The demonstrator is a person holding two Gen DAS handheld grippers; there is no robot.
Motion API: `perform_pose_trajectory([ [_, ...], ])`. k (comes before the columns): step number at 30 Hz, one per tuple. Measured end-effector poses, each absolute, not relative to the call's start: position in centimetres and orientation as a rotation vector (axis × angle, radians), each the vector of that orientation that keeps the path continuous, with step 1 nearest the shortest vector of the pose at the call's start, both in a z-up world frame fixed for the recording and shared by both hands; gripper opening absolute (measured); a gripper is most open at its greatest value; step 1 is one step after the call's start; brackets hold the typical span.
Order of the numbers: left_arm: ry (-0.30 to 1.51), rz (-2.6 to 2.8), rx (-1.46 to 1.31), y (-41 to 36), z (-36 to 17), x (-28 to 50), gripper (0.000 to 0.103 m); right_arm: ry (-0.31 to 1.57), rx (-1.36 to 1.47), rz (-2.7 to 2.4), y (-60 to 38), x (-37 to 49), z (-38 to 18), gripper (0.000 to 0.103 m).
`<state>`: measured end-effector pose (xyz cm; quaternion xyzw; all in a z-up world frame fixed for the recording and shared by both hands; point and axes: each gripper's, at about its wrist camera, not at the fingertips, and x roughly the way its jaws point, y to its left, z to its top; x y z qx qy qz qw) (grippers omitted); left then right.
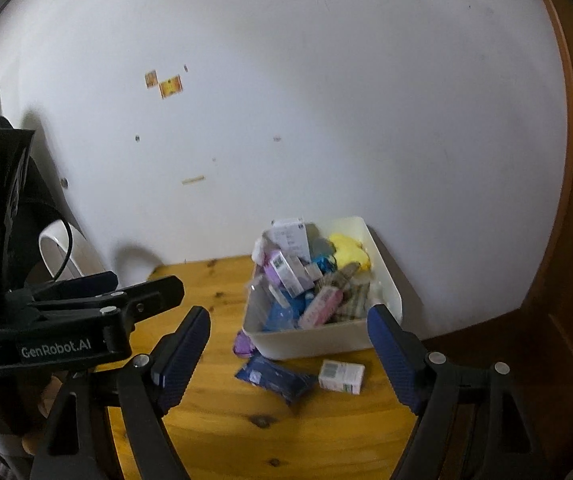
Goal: Organize objects
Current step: 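Withdraw both tools from the tray toward the blue pouch and small white box, then grasp the dark blue pouch with the left tool while the right tool grasps the small white box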
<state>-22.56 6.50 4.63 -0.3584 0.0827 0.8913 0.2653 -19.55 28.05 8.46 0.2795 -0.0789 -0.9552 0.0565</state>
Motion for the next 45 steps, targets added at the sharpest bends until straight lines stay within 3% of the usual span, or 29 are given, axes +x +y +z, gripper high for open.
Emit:
perform_pose_trajectory([
  [8,0.198,2.459,-1.035,5.0,2.4,-23.5,0.098,-0.266,0.992,-2.896,29.9,-19.3,4.5,0.082],
  [17,0.279,2.394,-1.265,5.1,-4.5,-25.8,0.098,-0.290,1.221,-2.873,31.8,-22.0,-1.4,0.082],
  [23,0.160,2.237,-1.519,5.9,-10.1,-28.4,0.098,-0.302,1.337,-2.836,31.6,-24.6,-5.3,0.082],
  [33,-0.070,2.169,-1.828,7.8,-16.9,-32.5,0.098,0.106,1.316,-2.719,30.2,-30.6,-11.0,0.082],
  [45,-0.185,2.241,-1.906,9.7,-17.8,-33.0,0.098,0.229,1.313,-2.586,30.6,-33.2,-13.3,0.082],
])
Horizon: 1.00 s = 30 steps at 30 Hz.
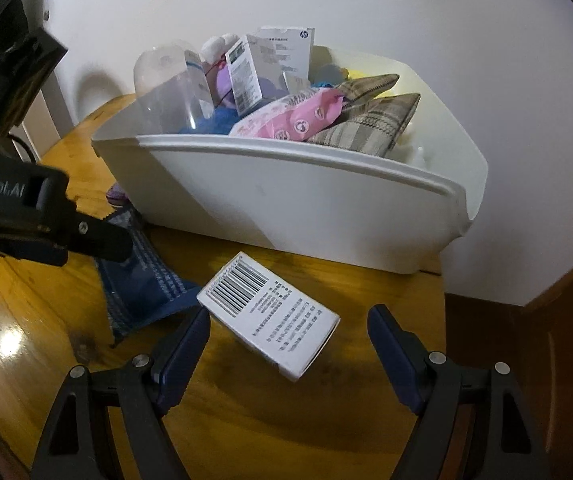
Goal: Organize objects
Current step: 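Grasp the dark blue pouch with the left tool while the right tool grasps the small white box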
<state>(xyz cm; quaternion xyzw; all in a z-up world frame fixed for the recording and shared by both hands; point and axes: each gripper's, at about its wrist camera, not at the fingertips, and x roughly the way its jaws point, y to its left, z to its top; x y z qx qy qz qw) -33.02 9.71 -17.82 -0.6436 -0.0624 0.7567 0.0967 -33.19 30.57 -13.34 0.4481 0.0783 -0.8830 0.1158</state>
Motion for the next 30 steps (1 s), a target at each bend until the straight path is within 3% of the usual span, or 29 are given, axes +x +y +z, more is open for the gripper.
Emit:
perform_pose_trajectory([
  [3,-0.176,2.265,-1.921,10.5,-17.9,-32.6,0.097,0.235,1.312,-2.575,30.6,-33.3,-13.6,0.081],
  [6,-0.179,2.292,-1.934,11.0,-18.0,-32.2,0.097,0.243,1.315,-2.552,30.6,-33.2,-13.7,0.071],
  [8,-0.193,2.311,-1.936,11.2,-18.0,-32.0,0.097,0.243,1.331,-2.522,30.4,-33.1,-14.0,0.058],
  [10,-0.198,2.334,-1.931,11.3,-18.0,-31.8,0.097,0.246,1.333,-2.515,30.4,-33.0,-14.0,0.056],
  [17,-0.168,2.386,-1.962,12.0,-18.4,-30.8,0.079,0.200,1.337,-2.501,30.7,-32.0,-13.9,0.043],
  [30,-0.090,2.361,-1.965,11.2,-17.8,-27.0,0.066,0.061,1.288,-2.500,30.9,-29.6,-13.0,0.039],
])
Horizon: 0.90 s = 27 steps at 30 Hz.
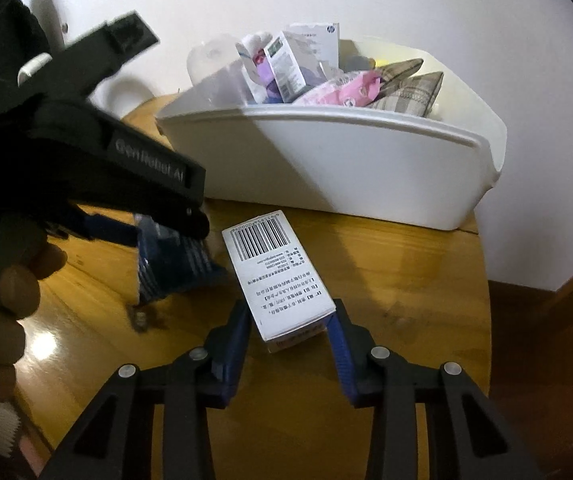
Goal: Organize objects
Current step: 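Grasp the dark blue pouch with the left tool while the right tool grasps the small white box, then carry the blue pouch and white box into the white tray and open both tools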
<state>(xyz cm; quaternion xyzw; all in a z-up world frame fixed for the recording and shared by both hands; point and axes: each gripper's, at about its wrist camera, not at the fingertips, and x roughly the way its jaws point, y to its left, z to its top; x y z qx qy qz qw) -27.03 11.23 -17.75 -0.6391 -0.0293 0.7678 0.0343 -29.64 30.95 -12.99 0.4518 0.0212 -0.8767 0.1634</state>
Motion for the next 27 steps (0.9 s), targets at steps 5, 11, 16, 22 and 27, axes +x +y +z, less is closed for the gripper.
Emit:
perform_pose_trajectory([
  [5,-0.081,2.359,-1.918,9.5,-16.2,-24.7,0.064,0.006,1.235,-2.536,31.2,-27.6,-11.3,0.039],
  [11,-0.027,2.412,-1.739,8.7,-12.1,-21.8,0.062,-0.017,1.149,-2.574,30.1,-25.6,-8.2,0.039],
  [16,0.068,2.446,-1.562,7.5,-8.2,-18.7,0.062,-0.005,1.065,-2.609,29.3,-22.9,-5.3,0.039],
  [22,0.136,2.439,-1.418,7.2,-4.1,-25.3,0.061,0.012,0.957,-2.684,29.1,-22.2,-1.5,0.039],
  [27,0.180,2.482,-1.279,7.4,1.7,-27.3,0.061,-0.009,0.905,-2.741,29.4,-23.6,1.4,0.039],
])
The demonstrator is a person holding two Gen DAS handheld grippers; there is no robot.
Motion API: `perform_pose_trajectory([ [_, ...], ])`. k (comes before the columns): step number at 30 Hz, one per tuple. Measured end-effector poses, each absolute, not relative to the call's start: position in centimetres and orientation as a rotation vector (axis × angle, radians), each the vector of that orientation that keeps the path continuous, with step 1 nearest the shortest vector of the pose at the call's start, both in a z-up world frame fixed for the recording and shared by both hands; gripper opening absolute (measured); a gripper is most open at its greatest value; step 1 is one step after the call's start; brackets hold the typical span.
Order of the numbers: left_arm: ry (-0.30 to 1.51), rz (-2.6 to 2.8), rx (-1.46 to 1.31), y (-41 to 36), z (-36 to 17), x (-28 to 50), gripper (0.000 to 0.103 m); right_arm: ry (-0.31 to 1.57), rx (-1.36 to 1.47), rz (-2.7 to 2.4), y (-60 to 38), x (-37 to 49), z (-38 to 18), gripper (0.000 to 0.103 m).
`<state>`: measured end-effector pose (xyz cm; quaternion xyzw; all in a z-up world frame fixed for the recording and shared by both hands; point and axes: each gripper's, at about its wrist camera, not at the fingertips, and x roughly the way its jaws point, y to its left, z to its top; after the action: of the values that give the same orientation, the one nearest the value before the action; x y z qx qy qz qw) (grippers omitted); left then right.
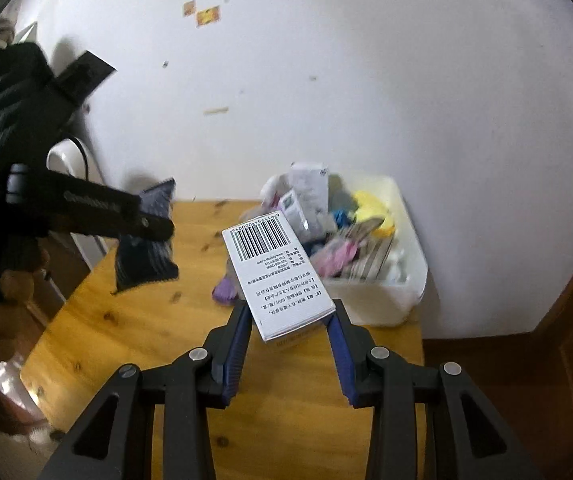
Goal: Organize objects
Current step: 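Carry the blue pouch and white box into the white tray and open both tools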
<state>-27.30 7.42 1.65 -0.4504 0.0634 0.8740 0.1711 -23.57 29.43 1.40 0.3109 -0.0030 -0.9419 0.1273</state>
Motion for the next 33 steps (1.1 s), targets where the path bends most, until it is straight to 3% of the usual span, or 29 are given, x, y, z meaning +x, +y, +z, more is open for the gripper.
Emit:
perform_pose_trajectory([
  [9,0.371,2.506,-1.057,12.9,7.8,-31.9,0.061,-0.220,0.988,-2.840,31.4,-30.1,4.5,0.039],
  [15,0.448,2.484,-1.005,18.2,8.1,-36.5,0.061,-0.377,1.069,-2.901,33.3,-35.7,5.1,0.040],
  [25,0.570,2.401,-1.054,25.3,3.2,-43.4,0.062,-0.427,1.122,-2.961,33.7,-42.5,4.3,0.040],
  [33,0.630,2.262,-1.235,27.9,-4.1,-48.0,0.064,-0.427,1.313,-2.870,32.6,-47.2,-1.5,0.043],
])
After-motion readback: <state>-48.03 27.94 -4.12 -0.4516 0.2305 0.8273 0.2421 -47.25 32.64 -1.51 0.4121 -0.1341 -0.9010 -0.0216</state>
